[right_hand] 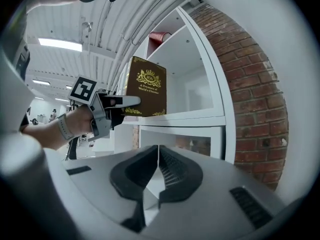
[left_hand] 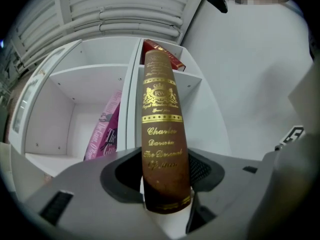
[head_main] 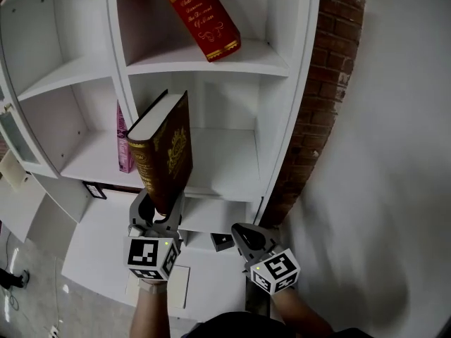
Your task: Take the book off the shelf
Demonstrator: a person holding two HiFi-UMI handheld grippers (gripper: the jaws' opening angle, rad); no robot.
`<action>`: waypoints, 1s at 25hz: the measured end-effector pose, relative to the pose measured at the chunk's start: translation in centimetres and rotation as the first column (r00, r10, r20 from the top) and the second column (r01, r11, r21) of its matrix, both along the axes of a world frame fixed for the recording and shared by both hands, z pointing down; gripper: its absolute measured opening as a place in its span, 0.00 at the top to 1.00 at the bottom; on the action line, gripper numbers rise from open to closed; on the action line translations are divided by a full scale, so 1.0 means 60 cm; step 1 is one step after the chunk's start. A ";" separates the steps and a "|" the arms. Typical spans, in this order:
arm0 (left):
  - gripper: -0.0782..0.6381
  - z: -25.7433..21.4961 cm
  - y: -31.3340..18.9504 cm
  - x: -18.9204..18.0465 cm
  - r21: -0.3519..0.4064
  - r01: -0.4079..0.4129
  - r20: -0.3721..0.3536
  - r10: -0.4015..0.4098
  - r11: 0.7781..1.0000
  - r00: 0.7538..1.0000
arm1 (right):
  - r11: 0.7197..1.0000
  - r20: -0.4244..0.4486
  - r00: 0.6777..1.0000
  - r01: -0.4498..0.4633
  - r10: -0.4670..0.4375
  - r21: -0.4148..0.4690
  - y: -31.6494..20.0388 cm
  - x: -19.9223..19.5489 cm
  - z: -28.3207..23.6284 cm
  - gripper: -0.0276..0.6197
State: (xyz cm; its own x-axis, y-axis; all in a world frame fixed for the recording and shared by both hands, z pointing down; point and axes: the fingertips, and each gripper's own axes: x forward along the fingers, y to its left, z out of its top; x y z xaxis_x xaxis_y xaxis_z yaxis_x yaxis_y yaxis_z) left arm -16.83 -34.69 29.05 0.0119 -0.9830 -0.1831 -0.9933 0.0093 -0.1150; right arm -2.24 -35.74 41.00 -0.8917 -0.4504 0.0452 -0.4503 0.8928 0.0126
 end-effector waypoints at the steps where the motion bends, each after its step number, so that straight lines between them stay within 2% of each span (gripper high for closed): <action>1: 0.57 0.002 0.007 -0.001 0.003 -0.004 -0.004 0.004 1.000 1.000 | 1.000 0.000 1.000 0.011 -0.011 0.000 0.002 -0.008 0.000 0.92; 5: 0.57 -0.001 0.038 -0.011 0.038 0.002 -0.005 -0.002 0.999 1.000 | 0.999 0.002 0.999 0.053 -0.053 0.003 0.012 -0.037 -0.003 0.92; 13: 0.57 0.002 0.109 -0.026 0.029 0.015 -0.042 -0.013 0.999 0.999 | 0.991 0.005 0.991 0.133 -0.133 0.002 0.039 -0.087 -0.007 0.92; 17: 0.57 0.002 0.143 -0.027 0.053 0.013 -0.074 -0.009 0.998 0.997 | 0.985 -0.002 0.985 0.174 -0.174 -0.003 0.055 -0.106 -0.001 0.92; 25: 0.57 0.031 0.196 -0.057 0.032 0.084 -0.094 -0.081 0.996 0.992 | 0.972 -0.016 0.972 0.233 -0.233 -0.021 0.078 -0.136 0.016 0.92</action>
